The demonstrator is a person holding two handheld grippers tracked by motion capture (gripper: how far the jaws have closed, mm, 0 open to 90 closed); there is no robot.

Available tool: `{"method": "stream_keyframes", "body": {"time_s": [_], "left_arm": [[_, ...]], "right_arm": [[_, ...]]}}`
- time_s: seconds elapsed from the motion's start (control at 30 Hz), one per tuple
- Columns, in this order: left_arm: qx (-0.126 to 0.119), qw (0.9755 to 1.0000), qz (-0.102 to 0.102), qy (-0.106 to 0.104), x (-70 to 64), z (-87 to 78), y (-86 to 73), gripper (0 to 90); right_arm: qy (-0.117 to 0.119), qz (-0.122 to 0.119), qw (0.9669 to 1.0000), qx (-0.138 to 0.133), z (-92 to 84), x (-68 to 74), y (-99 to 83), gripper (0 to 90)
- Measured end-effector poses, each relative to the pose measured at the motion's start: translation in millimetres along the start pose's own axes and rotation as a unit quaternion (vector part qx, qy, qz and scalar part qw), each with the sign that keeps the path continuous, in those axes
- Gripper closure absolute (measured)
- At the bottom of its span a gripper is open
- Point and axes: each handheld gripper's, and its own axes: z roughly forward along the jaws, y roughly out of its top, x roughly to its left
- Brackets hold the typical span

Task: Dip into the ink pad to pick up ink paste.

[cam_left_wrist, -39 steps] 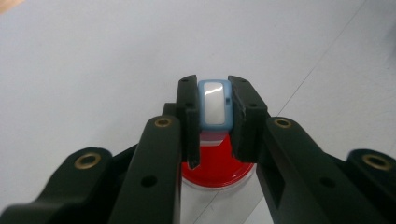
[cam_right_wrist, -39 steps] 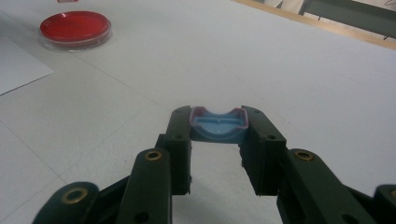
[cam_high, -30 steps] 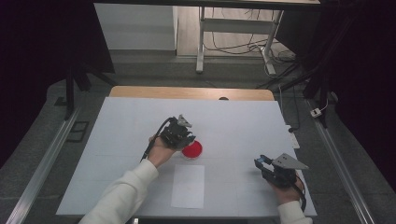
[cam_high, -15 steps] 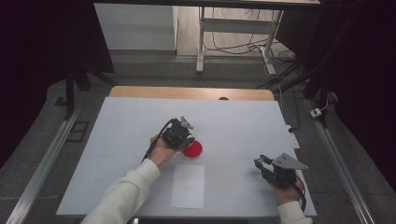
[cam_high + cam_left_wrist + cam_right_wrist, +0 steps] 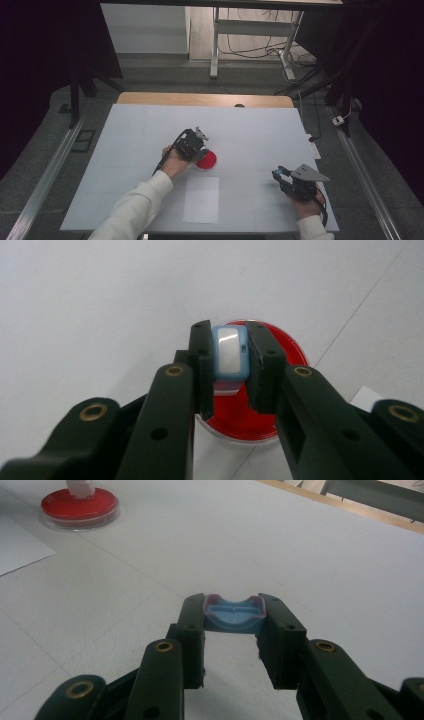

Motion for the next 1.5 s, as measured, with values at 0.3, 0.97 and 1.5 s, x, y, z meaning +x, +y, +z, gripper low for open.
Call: {"method": "stream_keyframes", "body": {"time_s": [0.3, 0.97, 1.5], "left_arm": [[0.013, 0.9998, 0.008, 0.01, -4.0, 4.6, 1.3, 75.1], [0.021, 0.9998, 0.006, 0.005, -2.5, 6.5, 2.8, 75.4], [0.018, 0.9998, 0.002, 0.002, -1.8, 6.1, 2.5, 75.3]], "right_arm": [[0.0, -0.001, 1.0, 0.0, 0.3, 0.6, 0.1, 64.5], [0.002, -0.005, 1.0, 0.003, 1.5, 2.3, 0.4, 64.5], [0.003, -0.005, 1.0, 0.002, 1.4, 3.4, 0.8, 64.5]]}}
